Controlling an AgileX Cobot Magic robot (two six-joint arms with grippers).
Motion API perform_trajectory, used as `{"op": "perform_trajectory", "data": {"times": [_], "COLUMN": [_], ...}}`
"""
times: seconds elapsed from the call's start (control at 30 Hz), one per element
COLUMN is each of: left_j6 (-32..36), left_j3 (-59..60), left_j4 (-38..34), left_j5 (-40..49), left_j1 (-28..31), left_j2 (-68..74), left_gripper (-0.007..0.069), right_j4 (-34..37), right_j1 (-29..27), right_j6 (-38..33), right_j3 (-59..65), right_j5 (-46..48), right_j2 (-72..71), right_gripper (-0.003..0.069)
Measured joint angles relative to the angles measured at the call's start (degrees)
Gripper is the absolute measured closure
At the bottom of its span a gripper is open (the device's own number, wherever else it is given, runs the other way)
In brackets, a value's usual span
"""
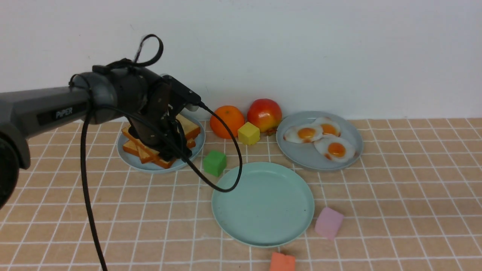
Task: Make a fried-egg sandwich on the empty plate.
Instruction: Use the left arm to grab a slice of bread, then use the left arm to put a slice of bread into the empty plate in the middle
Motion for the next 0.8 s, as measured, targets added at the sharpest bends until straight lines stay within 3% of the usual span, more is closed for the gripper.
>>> {"op": "perform_trajectory", "data": {"times": [0.1,0.2,0.23,0.3,0.37,0.63,0.8], "left_j6": [0.0,0.0,0.0,0.0,0.0,-0.7,-2.9], "left_j3": [0.0,-0.4,-0.4,-0.5,-0.5,-0.5,0.8], "left_j4": [0.4,1.2,1.2,1.2,1.2,-0.9,-4.9], "left_j5": [-0.1,0.0,0.0,0.2,0.2,2.5,6.3], "left_j1": [0.0,0.0,0.0,0.0,0.0,-0.8,-6.9], "left_j2": [0.4,0.7,0.7,0.7,0.7,-3.9,-13.6], "left_gripper": [0.0225,0.0352,0.0352,0.0459,0.0504,0.0517,0.0525], "right_j4": [0.0,0.0,0.0,0.1,0.1,0.1,0.3], "right_j1": [0.0,0.0,0.0,0.0,0.0,0.0,0.0], "right_j6": [0.0,0.0,0.0,0.0,0.0,0.0,-0.1], "right_j3": [0.0,0.0,0.0,0.0,0.0,0.0,-0.1], "right_j5": [0.0,0.0,0.1,0.4,0.9,1.9,2.2], "right_j2": [0.0,0.0,0.0,0.0,0.0,0.0,-0.1], "right_gripper": [0.0641,0.0637,0.0637,0.0637,0.0637,0.0636,0.0632]}}
